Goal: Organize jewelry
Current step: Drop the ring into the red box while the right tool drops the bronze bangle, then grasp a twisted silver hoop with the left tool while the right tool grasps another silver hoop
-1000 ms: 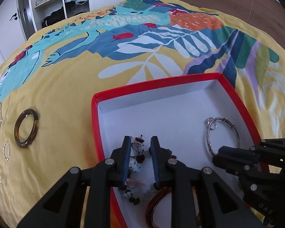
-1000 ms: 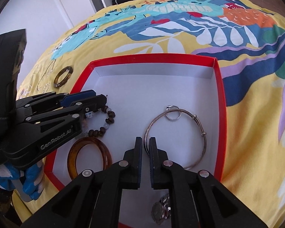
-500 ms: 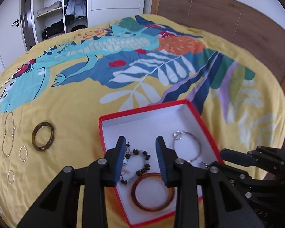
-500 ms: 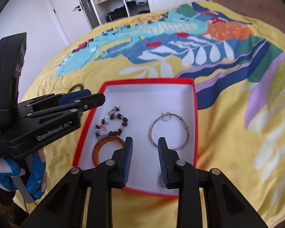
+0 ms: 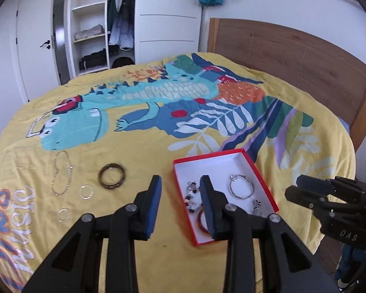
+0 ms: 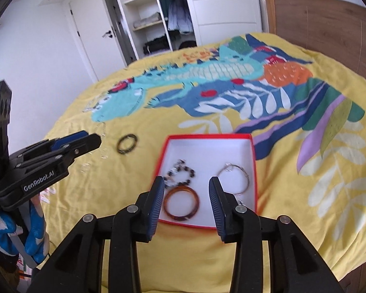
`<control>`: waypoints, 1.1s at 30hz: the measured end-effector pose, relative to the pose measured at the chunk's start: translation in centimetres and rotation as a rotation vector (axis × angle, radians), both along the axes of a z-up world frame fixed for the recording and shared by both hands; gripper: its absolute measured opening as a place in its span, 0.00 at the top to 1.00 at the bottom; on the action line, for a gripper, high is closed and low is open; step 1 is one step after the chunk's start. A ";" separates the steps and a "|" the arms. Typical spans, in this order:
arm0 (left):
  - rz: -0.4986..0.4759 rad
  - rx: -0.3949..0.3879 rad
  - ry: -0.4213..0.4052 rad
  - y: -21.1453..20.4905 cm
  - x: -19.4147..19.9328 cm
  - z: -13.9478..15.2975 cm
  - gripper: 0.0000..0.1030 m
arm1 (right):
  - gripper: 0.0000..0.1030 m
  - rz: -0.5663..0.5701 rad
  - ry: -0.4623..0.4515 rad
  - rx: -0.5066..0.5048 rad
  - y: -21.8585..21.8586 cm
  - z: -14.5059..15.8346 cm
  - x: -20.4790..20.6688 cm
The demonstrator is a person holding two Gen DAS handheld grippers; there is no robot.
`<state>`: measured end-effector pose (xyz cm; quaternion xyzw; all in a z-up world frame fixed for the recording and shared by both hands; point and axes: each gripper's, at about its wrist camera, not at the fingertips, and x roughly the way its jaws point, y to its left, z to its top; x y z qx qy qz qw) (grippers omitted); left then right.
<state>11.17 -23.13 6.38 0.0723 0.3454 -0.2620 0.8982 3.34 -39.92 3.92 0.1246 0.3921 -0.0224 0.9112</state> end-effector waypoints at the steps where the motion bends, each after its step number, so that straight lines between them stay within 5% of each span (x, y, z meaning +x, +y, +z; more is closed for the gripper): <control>1: 0.010 -0.005 -0.004 0.8 -0.3 0.3 0.70 | 0.62 0.006 -0.009 0.000 0.6 0.5 -0.2; 14: 0.161 0.008 0.002 13.3 -2.0 -0.8 0.70 | 0.62 0.077 -0.037 0.000 7.2 2.0 -0.2; 16: 0.201 0.019 0.017 15.7 -1.6 -2.0 0.62 | 0.62 0.090 -0.030 0.004 8.0 1.7 0.5; 25: 0.384 0.020 0.093 24.7 2.3 -7.2 0.62 | 0.62 0.183 0.031 0.035 12.0 -2.4 6.7; 33: 0.443 -0.001 0.152 25.9 7.6 -11.0 0.62 | 0.62 0.263 0.083 0.083 15.5 -7.7 13.3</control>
